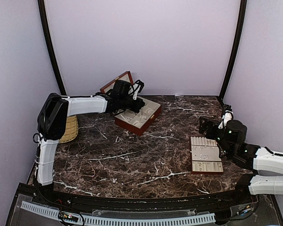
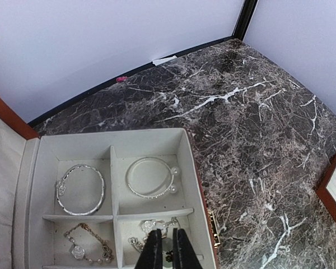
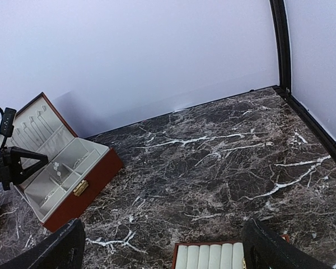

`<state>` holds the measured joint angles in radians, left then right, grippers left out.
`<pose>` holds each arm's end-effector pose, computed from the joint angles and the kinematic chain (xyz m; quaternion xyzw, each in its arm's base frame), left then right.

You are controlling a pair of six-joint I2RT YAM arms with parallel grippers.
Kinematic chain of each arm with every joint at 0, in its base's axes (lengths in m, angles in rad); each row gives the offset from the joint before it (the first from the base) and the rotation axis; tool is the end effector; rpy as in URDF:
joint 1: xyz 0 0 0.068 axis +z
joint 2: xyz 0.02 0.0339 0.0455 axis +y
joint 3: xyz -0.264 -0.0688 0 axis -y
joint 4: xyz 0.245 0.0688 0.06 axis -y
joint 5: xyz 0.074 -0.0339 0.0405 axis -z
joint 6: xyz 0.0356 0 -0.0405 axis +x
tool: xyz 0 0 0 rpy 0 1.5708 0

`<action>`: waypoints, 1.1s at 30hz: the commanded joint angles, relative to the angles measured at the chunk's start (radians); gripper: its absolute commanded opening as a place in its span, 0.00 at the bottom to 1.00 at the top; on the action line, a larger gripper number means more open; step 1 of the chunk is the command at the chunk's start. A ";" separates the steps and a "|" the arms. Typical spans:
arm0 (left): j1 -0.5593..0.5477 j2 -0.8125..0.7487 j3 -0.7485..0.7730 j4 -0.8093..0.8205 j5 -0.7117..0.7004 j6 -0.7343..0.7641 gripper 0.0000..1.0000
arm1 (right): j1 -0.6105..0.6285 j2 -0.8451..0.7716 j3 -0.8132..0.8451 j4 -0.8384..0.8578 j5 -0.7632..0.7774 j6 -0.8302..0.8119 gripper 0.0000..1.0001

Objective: Organize the mixed jewelry
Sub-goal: Place the bracelet in the bracelet compartment.

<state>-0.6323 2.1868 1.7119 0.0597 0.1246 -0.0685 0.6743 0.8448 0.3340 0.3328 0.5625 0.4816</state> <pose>0.4152 -0.3096 0.2262 0.2652 0.7936 -0.2361 0.4941 0.1605 0.1040 0.2251 0.1063 0.7507 0.1583 0.6325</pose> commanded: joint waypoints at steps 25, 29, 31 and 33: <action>0.016 0.061 0.150 0.001 0.039 0.062 0.02 | 0.003 -0.002 0.004 0.004 0.020 0.007 0.98; 0.016 0.066 0.131 -0.001 0.042 0.062 0.02 | 0.004 -0.002 0.002 0.004 0.022 0.006 0.98; 0.016 0.067 0.121 0.000 0.042 0.061 0.02 | 0.004 -0.001 0.002 0.003 0.021 0.007 0.98; 0.016 0.068 0.108 0.004 0.040 0.060 0.02 | 0.004 -0.001 0.001 0.004 0.021 0.007 0.99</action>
<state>-0.6193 2.2574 1.8481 0.0555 0.1570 -0.0181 0.6743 0.8471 0.3340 0.3252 0.5640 0.4816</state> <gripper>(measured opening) 0.068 0.985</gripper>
